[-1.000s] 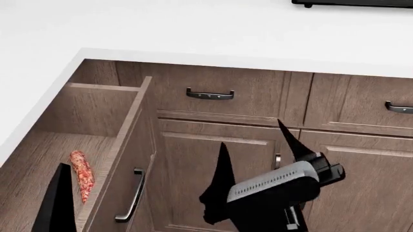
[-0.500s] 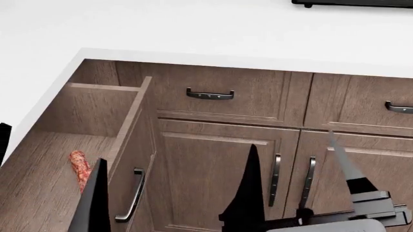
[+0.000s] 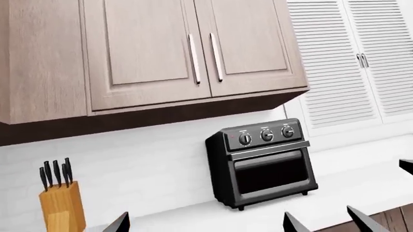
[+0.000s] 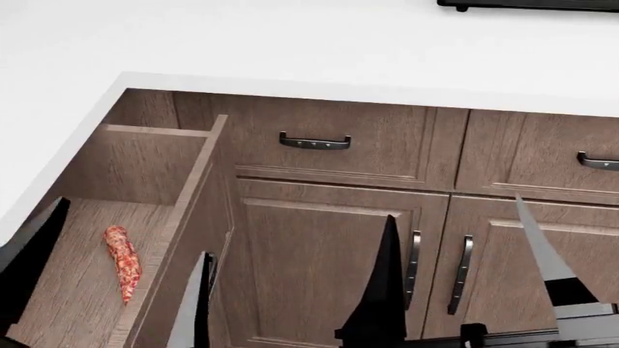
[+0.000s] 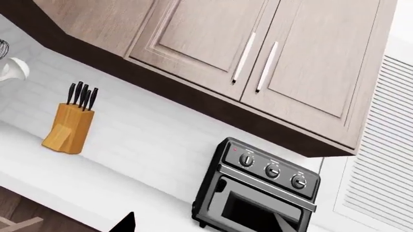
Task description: Close the right drawer.
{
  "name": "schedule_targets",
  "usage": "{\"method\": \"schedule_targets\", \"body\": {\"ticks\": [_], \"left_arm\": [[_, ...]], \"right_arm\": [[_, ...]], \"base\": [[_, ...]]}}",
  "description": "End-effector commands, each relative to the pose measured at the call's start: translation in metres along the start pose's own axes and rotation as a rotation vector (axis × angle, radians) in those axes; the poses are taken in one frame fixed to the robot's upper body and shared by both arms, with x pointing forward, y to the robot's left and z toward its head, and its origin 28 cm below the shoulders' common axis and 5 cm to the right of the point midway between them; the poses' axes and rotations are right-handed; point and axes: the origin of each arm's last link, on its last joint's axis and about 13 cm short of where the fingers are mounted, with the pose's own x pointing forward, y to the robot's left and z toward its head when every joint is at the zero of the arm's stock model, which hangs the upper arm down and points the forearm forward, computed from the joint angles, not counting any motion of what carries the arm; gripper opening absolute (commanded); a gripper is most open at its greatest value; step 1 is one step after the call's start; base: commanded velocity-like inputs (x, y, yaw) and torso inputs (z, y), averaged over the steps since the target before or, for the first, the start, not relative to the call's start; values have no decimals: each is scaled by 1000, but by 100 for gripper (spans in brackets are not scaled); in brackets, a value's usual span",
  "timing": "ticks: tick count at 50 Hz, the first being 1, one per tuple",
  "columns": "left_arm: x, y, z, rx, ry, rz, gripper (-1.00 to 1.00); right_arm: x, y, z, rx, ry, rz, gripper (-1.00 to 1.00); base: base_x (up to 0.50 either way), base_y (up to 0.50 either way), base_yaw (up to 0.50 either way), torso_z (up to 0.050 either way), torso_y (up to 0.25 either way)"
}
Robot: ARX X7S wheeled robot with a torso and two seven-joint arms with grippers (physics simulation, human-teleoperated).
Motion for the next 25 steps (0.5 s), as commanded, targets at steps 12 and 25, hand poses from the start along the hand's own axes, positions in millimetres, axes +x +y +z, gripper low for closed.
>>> {"method": "schedule_targets", "body": {"ticks": [12,25], "left_arm": [[-3,-14,-32,32,97,-79,100],[-4,-19,-45,13,147,-105,100]], "right_arm": [[-2,0,3,1,-14,-1,100],[-4,0,3,0,-13,2,100]], "base": [[0,0,0,0,0],[0,0,0,0,0]]}}
